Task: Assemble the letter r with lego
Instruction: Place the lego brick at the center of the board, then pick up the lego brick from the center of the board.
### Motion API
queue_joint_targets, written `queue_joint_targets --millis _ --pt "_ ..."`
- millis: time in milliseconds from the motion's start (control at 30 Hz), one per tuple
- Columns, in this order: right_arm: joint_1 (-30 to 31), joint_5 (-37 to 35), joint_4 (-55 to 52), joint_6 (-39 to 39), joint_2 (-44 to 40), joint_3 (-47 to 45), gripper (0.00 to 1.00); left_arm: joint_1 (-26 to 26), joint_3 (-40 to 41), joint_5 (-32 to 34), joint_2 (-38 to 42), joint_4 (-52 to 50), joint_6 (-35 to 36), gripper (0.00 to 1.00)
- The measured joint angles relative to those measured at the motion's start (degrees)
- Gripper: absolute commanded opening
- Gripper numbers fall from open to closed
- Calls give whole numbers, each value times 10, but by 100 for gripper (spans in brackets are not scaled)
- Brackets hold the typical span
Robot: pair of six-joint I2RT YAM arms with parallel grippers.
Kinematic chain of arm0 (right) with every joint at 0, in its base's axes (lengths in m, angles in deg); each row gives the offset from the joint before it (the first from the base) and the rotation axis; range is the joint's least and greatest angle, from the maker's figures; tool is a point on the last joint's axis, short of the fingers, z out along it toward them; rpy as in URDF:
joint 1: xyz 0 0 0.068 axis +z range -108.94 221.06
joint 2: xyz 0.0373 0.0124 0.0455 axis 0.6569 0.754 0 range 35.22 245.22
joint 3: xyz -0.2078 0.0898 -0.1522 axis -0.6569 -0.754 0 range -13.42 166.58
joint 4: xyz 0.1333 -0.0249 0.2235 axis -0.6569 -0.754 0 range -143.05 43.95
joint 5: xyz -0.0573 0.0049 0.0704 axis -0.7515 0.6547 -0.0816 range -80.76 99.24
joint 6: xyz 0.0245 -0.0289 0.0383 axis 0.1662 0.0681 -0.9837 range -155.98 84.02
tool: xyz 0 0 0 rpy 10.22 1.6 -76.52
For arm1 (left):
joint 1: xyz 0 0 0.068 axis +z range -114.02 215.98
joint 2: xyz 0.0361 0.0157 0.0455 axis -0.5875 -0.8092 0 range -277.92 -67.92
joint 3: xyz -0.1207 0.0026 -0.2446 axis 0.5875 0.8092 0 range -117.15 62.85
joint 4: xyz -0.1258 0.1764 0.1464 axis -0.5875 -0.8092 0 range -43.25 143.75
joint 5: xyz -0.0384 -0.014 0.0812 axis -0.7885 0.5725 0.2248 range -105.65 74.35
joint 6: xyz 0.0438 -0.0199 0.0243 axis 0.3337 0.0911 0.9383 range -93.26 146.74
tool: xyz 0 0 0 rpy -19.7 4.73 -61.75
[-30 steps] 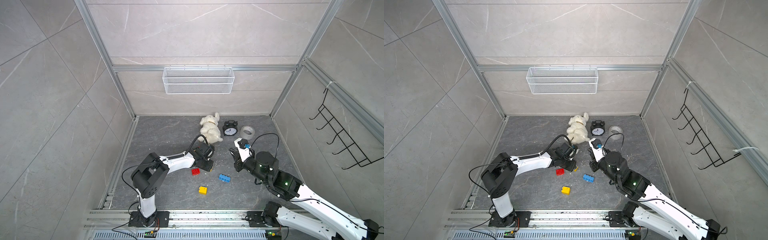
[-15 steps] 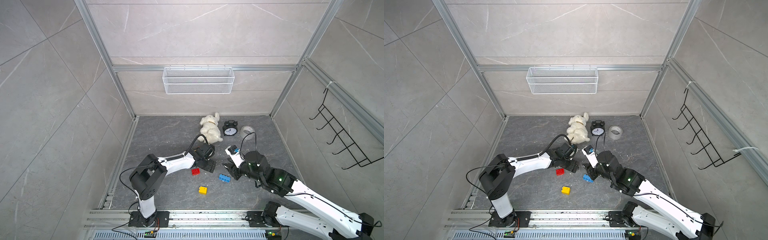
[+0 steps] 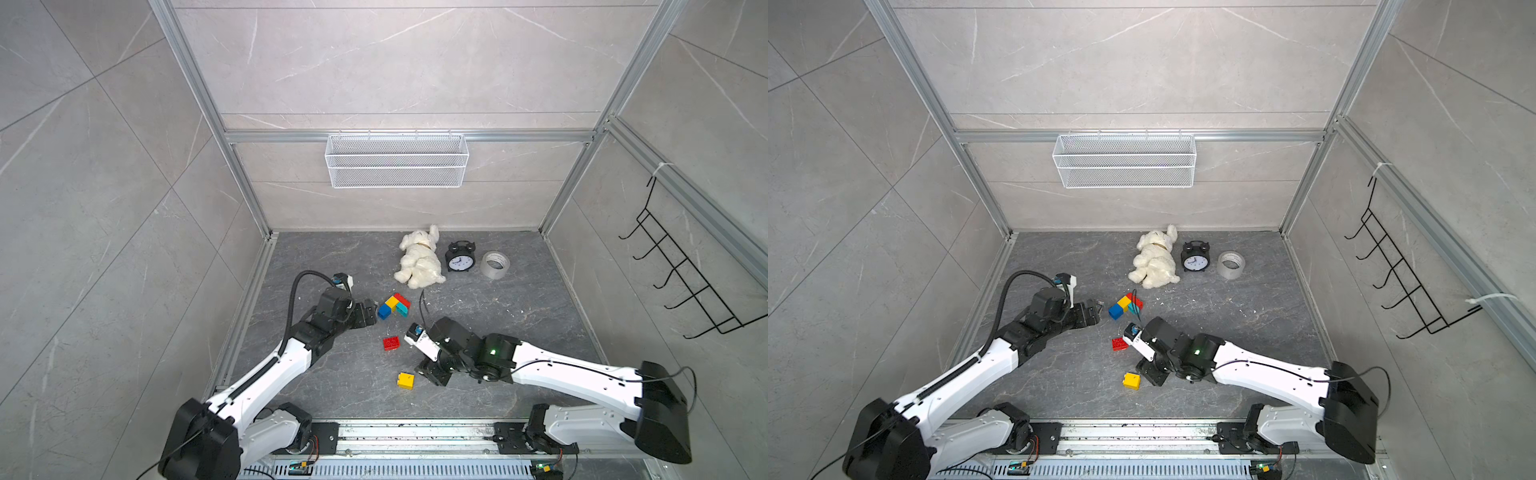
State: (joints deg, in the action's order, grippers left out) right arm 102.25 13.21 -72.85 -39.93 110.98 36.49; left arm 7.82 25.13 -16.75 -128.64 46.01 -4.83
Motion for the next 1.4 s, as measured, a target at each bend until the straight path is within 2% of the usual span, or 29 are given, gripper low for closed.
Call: queue_joint_targets --millis 233,467,900,1167,1300,1400 --pt "31 18 10 11 92 28 55 33 3 -14 33 -10 -22 91" --pt "42 18 21 15 151 43 53 81 33 -85 1 -3 -58 82" --pt "48 -12 30 24 199 53 51 86 36 -131 -30 -9 -61 81" --pt "49 -31 31 23 198 53 24 86 35 -167 -60 -8 -62 76" --pt "50 -47 29 25 188 50 22 87 35 -199 -61 -7 -62 75" --pt "49 -70 22 33 147 48 22 89 35 -239 -61 1 -62 75"
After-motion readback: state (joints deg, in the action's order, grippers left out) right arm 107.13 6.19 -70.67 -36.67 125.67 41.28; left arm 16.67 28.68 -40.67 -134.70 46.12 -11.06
